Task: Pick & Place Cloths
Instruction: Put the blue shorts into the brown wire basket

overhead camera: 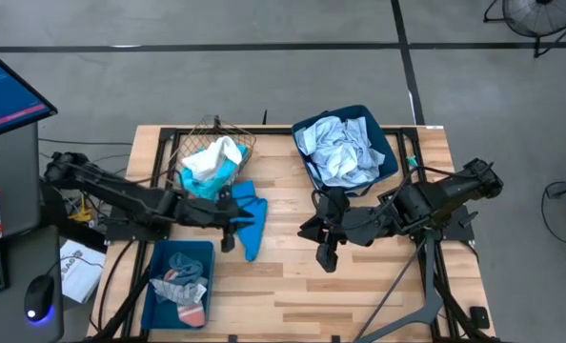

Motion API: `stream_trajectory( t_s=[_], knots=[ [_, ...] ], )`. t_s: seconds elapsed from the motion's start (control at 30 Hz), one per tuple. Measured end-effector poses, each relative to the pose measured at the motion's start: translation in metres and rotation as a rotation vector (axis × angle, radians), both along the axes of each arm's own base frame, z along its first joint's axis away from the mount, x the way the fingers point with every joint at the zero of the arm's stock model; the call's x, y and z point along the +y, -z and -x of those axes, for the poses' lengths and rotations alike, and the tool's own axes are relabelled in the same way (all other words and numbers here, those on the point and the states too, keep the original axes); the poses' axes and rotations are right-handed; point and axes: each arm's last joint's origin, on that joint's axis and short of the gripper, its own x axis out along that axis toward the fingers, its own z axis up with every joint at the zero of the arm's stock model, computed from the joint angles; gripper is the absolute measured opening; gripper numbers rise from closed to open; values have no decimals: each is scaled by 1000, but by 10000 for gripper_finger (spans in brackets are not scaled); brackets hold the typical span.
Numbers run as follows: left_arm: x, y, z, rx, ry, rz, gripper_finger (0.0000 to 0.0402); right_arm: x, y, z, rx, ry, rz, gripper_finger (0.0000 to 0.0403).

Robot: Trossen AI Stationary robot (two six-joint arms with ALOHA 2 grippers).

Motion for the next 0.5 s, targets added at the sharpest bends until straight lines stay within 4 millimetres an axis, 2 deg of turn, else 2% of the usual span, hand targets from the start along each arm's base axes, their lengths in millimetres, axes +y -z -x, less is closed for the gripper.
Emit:
stream_trajectory(
  t_s=[0.27,0.4,0.5],
  knots=[
    [-4,17,-10,86,91,-51,200,2,0,1,2,-6,2,71],
    [-2,33,-18,155,42,-89,262,1,0,1,3,-9,8,71],
    [1,48,-24,210,-22,-133,293,1,0,1,3,-9,8,71]
  ],
)
